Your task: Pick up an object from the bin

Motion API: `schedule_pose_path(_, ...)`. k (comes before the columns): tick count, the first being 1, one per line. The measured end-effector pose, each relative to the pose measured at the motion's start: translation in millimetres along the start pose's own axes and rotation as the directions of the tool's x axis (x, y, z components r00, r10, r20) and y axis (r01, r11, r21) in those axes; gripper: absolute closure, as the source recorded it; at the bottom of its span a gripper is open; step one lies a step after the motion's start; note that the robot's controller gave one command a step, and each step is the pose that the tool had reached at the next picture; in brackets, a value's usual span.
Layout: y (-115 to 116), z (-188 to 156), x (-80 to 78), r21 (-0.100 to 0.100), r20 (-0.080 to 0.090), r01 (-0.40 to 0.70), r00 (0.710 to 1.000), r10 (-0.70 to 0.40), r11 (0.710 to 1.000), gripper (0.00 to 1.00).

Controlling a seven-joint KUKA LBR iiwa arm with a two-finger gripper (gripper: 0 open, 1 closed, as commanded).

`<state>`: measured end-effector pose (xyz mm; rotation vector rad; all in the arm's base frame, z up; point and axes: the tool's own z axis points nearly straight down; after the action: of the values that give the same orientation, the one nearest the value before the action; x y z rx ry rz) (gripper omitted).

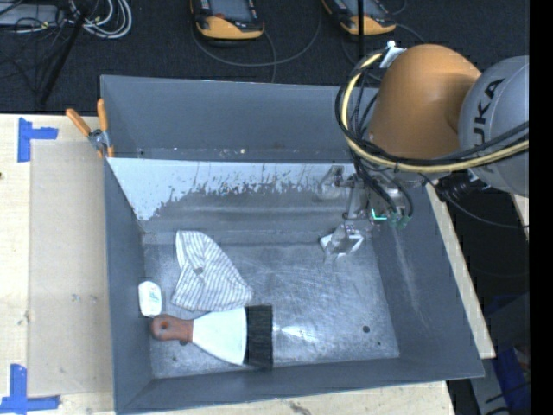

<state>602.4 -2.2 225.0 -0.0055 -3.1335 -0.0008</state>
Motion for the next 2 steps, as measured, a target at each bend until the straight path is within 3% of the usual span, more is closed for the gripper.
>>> schedule_pose_path(1, 0, -4, -1.4, 0.0, 0.008, 0.0, 1.0, 0.0, 1.0, 0.0)
schedule_pose_path(2, -41, 56, -8.8, 0.001, 0.013, 0.031, 0.999, -0.031, 1.0, 0.0)
